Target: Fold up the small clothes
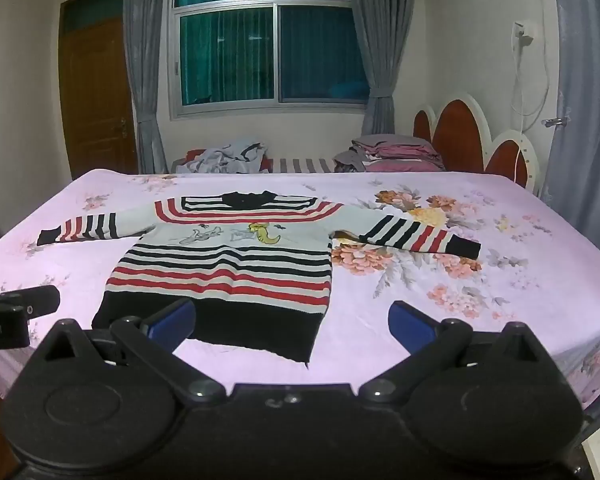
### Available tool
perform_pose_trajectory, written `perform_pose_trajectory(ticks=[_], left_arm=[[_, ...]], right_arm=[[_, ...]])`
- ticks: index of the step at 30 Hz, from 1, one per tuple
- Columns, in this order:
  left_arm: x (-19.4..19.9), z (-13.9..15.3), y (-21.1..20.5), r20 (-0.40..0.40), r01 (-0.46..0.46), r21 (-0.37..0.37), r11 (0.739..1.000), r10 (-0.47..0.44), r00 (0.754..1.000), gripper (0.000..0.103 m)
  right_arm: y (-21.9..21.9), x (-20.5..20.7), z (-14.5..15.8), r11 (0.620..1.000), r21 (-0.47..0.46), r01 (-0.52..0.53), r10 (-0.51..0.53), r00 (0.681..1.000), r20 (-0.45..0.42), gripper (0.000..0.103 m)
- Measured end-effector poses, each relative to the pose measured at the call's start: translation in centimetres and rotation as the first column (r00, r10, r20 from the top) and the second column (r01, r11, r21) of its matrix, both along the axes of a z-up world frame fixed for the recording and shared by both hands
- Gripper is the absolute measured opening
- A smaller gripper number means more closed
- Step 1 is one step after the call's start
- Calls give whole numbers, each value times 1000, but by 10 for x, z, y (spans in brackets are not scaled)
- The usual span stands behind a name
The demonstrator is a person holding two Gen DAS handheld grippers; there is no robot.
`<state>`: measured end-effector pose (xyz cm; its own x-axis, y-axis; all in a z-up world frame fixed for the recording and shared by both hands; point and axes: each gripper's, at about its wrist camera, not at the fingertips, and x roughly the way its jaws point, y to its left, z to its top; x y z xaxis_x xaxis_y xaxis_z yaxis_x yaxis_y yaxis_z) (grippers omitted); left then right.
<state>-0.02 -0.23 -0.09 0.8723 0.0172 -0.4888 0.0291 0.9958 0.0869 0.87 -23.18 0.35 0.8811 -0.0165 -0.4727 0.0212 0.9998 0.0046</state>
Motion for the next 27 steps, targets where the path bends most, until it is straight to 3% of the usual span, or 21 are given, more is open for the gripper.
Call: perform_pose_trajectory(ticks=[27], left_arm=[[1,12,-1,7,1,-26,1000,-1,1000,103]], right_arm=[[2,2,-2,1000,-15,3,-3,1000,-4,103]])
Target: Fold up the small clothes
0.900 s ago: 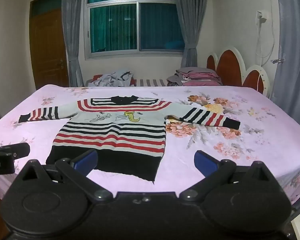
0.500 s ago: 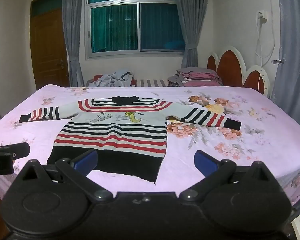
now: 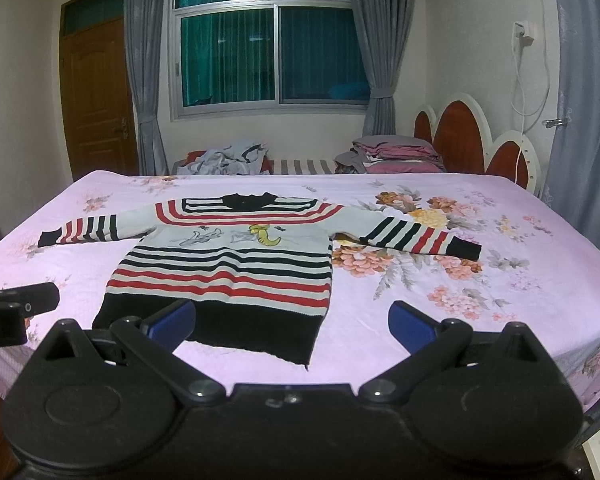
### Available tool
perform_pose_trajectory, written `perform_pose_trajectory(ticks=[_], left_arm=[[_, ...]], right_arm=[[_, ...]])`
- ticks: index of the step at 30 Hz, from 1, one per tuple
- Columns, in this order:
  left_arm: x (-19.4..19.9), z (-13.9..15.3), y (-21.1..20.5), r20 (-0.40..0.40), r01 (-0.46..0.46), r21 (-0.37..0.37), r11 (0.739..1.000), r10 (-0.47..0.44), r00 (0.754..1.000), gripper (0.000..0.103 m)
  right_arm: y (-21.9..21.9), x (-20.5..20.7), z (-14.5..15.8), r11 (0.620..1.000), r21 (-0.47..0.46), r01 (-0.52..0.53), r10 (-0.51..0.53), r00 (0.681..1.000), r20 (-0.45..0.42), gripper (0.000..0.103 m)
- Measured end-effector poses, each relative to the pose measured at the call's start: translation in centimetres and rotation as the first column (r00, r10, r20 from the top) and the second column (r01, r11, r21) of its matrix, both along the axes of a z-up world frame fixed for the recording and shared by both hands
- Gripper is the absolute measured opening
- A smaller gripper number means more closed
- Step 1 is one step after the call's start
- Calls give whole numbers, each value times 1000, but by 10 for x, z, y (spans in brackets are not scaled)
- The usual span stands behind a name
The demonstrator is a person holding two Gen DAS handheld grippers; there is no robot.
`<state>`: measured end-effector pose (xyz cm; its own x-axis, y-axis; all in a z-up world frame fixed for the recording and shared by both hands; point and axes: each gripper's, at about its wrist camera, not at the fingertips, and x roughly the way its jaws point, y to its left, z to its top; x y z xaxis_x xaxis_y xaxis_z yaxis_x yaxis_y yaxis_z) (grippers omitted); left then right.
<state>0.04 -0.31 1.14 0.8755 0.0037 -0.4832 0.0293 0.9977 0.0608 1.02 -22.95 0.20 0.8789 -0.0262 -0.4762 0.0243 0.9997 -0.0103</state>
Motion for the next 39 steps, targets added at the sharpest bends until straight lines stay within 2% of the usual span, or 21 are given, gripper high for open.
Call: perform_pose_trajectory(ticks=[39], left_arm=[[-4,1,0,11,1,2,1000,-1,1000,103]], right_arm=[[-7,1,10,1000,8,5,-5,1000,11,103]])
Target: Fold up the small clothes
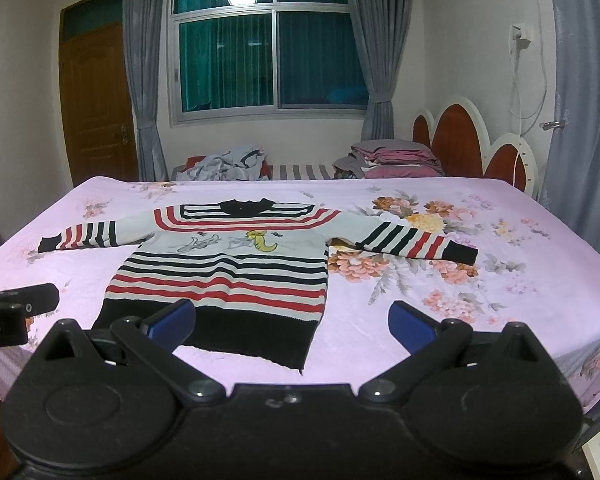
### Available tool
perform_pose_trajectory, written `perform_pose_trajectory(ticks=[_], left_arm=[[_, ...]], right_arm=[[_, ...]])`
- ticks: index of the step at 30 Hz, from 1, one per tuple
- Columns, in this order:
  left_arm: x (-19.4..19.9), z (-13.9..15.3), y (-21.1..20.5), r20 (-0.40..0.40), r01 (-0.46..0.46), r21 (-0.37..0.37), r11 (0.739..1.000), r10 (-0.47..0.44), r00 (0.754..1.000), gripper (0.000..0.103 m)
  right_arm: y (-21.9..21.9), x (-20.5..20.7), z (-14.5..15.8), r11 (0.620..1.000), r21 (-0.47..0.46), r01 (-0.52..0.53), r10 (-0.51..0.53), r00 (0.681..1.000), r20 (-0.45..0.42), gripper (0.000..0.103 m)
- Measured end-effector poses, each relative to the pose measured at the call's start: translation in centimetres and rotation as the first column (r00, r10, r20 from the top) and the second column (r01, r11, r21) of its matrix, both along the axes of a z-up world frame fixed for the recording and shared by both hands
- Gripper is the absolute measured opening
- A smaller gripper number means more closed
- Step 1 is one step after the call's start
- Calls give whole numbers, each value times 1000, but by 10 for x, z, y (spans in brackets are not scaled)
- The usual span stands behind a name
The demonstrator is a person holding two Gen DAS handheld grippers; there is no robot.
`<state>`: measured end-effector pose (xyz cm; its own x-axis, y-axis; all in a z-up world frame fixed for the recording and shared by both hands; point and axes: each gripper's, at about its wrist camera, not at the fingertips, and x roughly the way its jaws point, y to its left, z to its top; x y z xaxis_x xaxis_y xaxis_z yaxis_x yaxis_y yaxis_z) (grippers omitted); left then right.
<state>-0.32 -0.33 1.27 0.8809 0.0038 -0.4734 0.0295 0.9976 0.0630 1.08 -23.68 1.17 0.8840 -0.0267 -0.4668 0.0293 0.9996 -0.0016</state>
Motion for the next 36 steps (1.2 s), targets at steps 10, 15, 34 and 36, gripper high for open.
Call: perform_pose_trajectory(ticks=[10,15,34,36], left_arm=[[1,2,-1,-1,1,2,1000,-1,1000,103],[2,3,-2,-3,-1,0,1000,1,1000,103],[6,-4,3,4,-31,5,999,31,1000,103],[8,-6,6,10,-17,-27,1000,17,1000,103]], right_arm=[[1,-2,1,1000,1,0,0,1000,0,103],[1,-2,0,1000,0,-1,1,1000,1,103],[1,3,-3,1000,23,-15,15,1000,-11,103],[0,8,-6,1000,22,-7,7,1000,-13,103]])
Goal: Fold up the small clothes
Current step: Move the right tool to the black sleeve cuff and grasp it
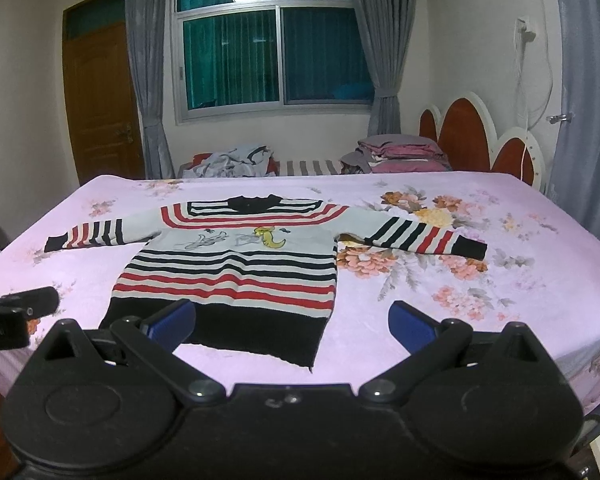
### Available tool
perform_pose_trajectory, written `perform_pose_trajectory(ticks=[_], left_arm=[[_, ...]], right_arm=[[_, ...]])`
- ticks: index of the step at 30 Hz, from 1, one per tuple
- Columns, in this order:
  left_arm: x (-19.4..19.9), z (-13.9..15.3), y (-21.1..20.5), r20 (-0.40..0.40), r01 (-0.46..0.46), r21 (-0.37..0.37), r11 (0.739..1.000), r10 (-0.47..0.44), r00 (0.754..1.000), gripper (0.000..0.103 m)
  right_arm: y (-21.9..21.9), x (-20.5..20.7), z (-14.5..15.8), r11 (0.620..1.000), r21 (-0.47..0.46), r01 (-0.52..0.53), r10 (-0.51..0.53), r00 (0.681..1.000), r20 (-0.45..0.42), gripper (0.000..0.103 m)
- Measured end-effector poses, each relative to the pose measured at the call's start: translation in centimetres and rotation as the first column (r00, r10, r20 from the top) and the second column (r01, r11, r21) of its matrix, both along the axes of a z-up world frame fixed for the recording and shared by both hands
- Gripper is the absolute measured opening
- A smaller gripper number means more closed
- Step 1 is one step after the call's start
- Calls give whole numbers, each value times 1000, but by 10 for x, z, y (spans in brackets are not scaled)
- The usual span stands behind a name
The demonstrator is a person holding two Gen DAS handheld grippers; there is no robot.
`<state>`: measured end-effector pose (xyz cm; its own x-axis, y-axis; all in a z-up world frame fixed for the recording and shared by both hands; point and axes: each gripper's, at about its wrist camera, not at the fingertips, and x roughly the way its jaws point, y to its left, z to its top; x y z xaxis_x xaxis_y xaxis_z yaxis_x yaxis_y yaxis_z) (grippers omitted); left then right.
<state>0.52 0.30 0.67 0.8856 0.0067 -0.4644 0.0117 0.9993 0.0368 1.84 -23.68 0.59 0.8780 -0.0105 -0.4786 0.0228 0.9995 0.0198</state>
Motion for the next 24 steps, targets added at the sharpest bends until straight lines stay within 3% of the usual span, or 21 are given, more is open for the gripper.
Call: perform_pose_trajectory(ticks=[5,10,12,16,18,24], left_arm=[[17,-5,5,20,10,-45,999,-10,1000,103],[48,-8,0,35,-27,-9,1000,28,999,103],[63,-7,4,42,-33,-48,998,35,999,103],[87,-11,8,117,-19,-75,997,28,993,103],[106,-16,7,100,-5,-55,998,11,995,103],[168,-29,11,16,53,-123,991,-51,999,103]], right_arm=[[-7,16,-4,1000,14,26,-25,1000,-9,103],[-13,41,-6,999,32,43,-42,999,-10,103],[-15,53,-7,998,35,52,-51,999,-10,103],[-19,78,-11,996,56,74,-73,997,-19,103],[-22,92,-14,994,72,85,-83,996,-29,103],[-34,136,-27,982,142,125,-117,991,-63,103]])
